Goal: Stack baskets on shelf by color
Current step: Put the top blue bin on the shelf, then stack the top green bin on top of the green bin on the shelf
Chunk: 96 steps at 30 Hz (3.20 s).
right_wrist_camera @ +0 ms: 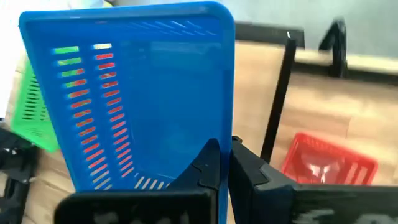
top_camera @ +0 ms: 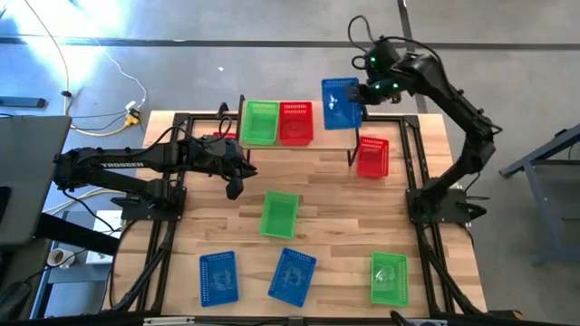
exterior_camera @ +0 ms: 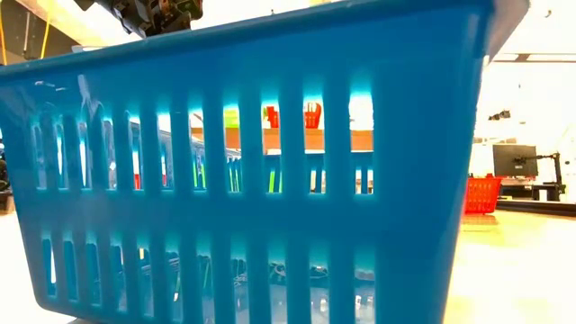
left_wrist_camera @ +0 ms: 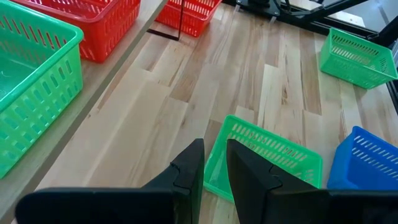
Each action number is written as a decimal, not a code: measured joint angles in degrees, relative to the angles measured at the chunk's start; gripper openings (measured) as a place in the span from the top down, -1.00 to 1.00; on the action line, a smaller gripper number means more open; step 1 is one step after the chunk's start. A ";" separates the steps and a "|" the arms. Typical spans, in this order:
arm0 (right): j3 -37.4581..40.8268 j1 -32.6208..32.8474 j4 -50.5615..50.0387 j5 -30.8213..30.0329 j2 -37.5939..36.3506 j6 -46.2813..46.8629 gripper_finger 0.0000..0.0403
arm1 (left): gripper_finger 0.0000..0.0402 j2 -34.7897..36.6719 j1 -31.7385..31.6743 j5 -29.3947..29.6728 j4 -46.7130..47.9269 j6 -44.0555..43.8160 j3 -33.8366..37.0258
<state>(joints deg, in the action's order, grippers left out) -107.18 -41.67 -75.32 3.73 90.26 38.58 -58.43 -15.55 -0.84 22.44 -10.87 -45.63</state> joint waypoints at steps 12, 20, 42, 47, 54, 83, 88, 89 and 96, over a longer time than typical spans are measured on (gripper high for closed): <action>6.29 0.46 -0.25 3.18 3.59 2.82 1.00 | 0.70 0.00 0.01 0.02 0.02 0.15 0.00; 10.51 0.46 1.11 5.72 3.54 5.54 1.00 | 0.70 0.00 0.02 0.02 0.02 0.59 0.00; 16.18 -3.08 8.61 8.78 3.56 5.86 1.00 | 0.70 -0.02 0.00 0.02 0.04 0.42 0.00; 16.18 -3.36 8.77 8.76 3.56 4.20 1.00 | 0.70 -0.02 0.00 0.02 0.04 0.42 0.00; 16.18 -3.36 10.24 8.74 3.56 3.38 1.00 | 0.70 -0.02 0.00 0.02 0.04 0.55 0.00; 16.18 -3.79 9.39 5.42 3.44 0.33 0.61 | 0.70 -0.02 0.01 0.02 0.04 -0.78 0.00; 16.18 -4.40 8.82 5.27 2.29 -1.38 0.61 | 0.70 -0.02 0.00 0.02 0.04 -0.92 0.00; 16.18 -4.48 8.88 5.25 1.93 -1.53 0.61 | 0.70 -0.02 0.00 0.02 0.04 -0.92 0.00; 16.18 -4.46 8.93 5.77 -0.69 -3.78 0.61 | 0.70 -0.02 -0.02 0.02 0.02 -0.92 0.00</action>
<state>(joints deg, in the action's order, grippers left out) -91.00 -46.13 -66.40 9.50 89.56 34.80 -58.46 -15.57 -0.82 22.46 -11.79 -45.63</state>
